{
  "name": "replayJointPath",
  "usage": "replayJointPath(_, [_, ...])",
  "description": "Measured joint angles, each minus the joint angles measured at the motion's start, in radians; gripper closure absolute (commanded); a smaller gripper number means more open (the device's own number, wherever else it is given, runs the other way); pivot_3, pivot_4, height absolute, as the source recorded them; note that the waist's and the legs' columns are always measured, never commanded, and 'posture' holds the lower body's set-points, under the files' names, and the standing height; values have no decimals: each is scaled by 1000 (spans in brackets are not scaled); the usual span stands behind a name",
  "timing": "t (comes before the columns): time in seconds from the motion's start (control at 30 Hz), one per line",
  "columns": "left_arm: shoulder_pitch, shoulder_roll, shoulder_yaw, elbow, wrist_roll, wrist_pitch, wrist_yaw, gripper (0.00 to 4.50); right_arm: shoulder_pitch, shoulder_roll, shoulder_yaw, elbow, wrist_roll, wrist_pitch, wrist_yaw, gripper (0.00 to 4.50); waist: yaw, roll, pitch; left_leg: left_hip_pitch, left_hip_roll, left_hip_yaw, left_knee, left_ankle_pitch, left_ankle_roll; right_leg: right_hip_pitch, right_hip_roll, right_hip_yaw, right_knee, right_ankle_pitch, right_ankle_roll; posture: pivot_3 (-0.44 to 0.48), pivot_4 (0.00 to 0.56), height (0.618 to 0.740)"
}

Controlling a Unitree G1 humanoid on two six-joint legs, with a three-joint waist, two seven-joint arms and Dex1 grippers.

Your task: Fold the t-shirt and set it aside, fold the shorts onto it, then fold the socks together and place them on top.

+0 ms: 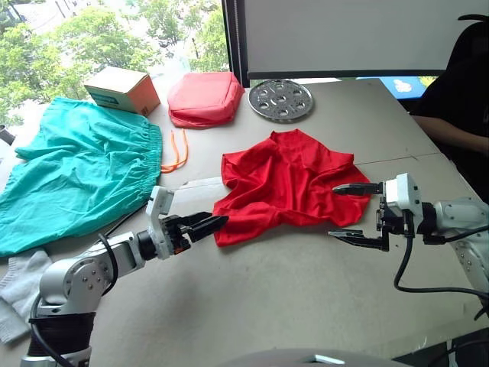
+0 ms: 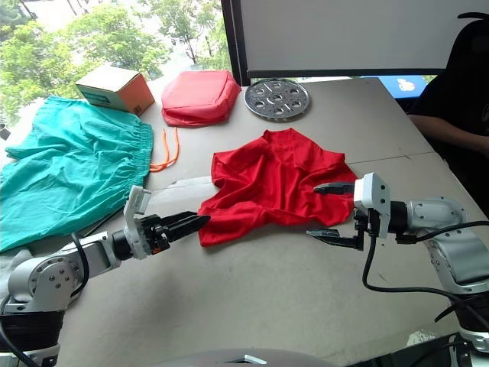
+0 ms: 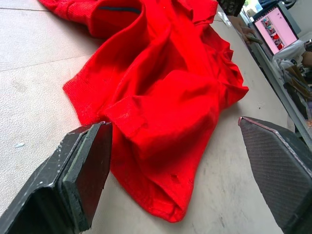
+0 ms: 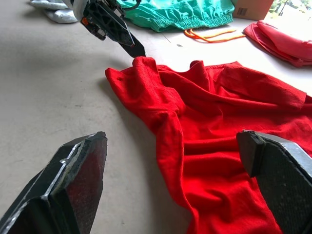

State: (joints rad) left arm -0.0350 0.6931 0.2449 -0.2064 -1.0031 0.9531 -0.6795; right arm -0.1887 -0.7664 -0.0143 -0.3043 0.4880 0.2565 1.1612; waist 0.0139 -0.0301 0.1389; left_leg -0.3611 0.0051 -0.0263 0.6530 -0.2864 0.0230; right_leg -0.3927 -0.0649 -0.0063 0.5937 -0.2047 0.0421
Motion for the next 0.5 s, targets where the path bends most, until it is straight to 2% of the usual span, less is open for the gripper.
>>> replayJointPath(0.5, [-23, -39, 2, 27, 2, 8, -24, 71, 0, 0, 0, -16, 7, 4, -19, 0, 0, 0, 0, 0, 0, 0, 0, 0, 0, 0, 0, 0, 0, 0, 0, 0, 150, 740])
